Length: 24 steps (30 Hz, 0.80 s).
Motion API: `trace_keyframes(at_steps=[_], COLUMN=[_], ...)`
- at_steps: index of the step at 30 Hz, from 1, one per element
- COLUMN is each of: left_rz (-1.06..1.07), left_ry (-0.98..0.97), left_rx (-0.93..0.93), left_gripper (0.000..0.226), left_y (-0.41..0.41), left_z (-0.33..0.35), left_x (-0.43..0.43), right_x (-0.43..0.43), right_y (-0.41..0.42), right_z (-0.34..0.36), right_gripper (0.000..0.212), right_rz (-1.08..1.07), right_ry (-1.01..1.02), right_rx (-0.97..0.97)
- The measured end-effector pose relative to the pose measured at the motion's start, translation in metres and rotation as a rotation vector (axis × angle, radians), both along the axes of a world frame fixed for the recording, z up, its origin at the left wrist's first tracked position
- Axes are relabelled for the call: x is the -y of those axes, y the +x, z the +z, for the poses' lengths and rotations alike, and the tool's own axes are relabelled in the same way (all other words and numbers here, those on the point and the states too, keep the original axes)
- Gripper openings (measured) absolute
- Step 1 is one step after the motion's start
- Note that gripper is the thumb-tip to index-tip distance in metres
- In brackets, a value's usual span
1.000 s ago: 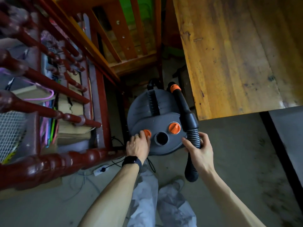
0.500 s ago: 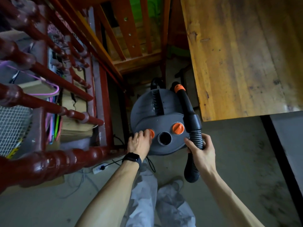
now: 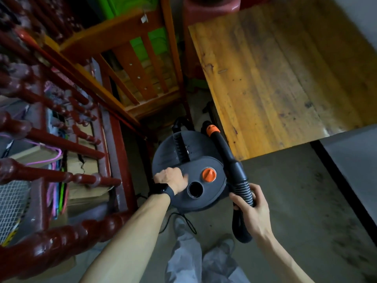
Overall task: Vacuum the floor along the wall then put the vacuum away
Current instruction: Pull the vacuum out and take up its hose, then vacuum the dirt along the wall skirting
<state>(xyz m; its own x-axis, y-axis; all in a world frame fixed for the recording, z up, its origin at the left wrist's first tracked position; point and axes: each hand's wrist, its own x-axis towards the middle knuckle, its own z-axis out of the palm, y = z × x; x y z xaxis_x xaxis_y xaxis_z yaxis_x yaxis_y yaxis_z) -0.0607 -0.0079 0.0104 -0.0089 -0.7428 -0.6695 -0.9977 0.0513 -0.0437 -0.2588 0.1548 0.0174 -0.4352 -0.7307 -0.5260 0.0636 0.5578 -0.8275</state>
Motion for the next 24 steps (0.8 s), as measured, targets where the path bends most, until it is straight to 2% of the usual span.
trace_keyframes(at_steps=[2,5,7,10,13,16,19,24], left_rz=[0.272,0.833,1.055,1.207,1.303,1.374,1.284,1.033], left_ry=[0.063,0.317,0.384,0.352,0.337,0.357,0.304,0.204], left_rx=[-0.304,-0.825,-1.005,-1.072,-1.081,-1.209,-1.252,-1.301], left_gripper=[0.057,0.06,0.057,0.043,0.039,0.034,0.023,0.019], left_y=[-0.025,-0.075,-0.1,-0.121,-0.127,-0.131,-0.138,-0.166], left_z=[0.011,0.028,0.035,0.035,0.03,0.041,0.066,0.121], left_x=[0.011,0.022,0.024,0.019,0.004,-0.011,-0.026,-0.048], right_x=[-0.009,-0.023,-0.035,-0.059,-0.081,-0.091,-0.095,-0.092], right_y=[-0.003,-0.005,-0.008,-0.016,-0.03,-0.046,-0.056,-0.061], right_z=[0.008,0.019,0.023,0.023,0.015,0.005,0.008,0.032], right_gripper=[0.033,0.041,0.043,0.042,0.041,0.037,0.035,0.051], right_rz=[0.011,0.052,0.078,0.138,0.222,0.3,0.4,0.474], right_ry=[-0.023,-0.039,-0.016,0.048,0.137,0.232,0.324,0.345], right_rx=[-0.001,0.035,0.06,0.052,-0.031,-0.091,-0.1,-0.101])
